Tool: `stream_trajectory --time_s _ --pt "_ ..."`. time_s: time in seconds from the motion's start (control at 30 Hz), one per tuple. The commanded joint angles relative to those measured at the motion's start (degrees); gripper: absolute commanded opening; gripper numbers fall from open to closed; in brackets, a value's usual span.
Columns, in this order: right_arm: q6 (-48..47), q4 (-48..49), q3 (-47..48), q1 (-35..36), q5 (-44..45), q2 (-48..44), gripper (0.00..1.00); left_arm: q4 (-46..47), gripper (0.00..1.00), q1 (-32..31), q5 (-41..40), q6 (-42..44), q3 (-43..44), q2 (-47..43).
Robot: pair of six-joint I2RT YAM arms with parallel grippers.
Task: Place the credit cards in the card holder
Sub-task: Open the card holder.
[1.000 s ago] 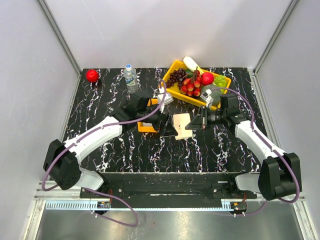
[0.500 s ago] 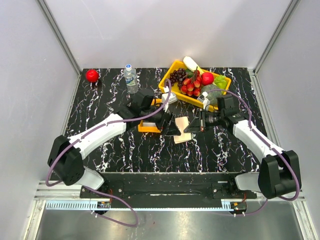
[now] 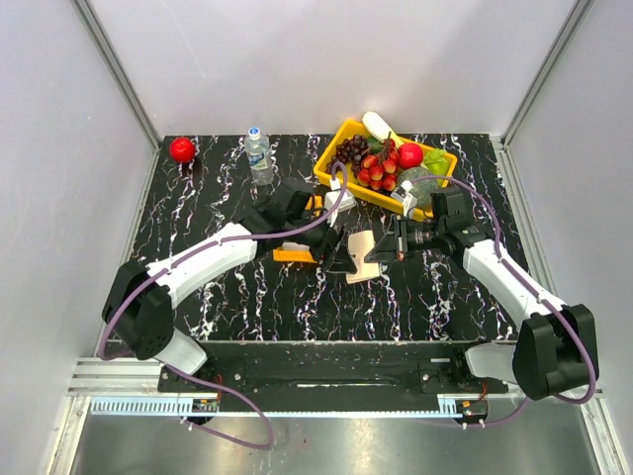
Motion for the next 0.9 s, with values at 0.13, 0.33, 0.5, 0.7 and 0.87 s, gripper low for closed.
stream_trajectory --time_s 0.13,0.33,0.5,0.7,0.87 --pt "-0.4 2.3 1.9 0.6 -2.6 -2.4 0.00 2.2 0.51 -0.4 8.8 0.2 3.5 1.5" --pt "-0.4 2.3 1.9 0.6 -2.7 -2.3 0.00 1.2 0.28 -0.4 11.3 0.8 5.1 2.3" --pt "-0.3 2.7 1.8 0.5 -3.6 -2.1 0.00 1.0 0.23 -0.5 14.1 0.6 6.1 3.8" --pt "-0.3 2.8 1.7 0.6 -3.2 -1.5 0.00 1.4 0.25 -1.3 15.4 0.3 7.7 5.1" --pt "0.1 2.9 1.6 0.7 -1.6 -1.0 0.00 2.5 0.00 -2.2 15.2 -0.8 7.4 5.9"
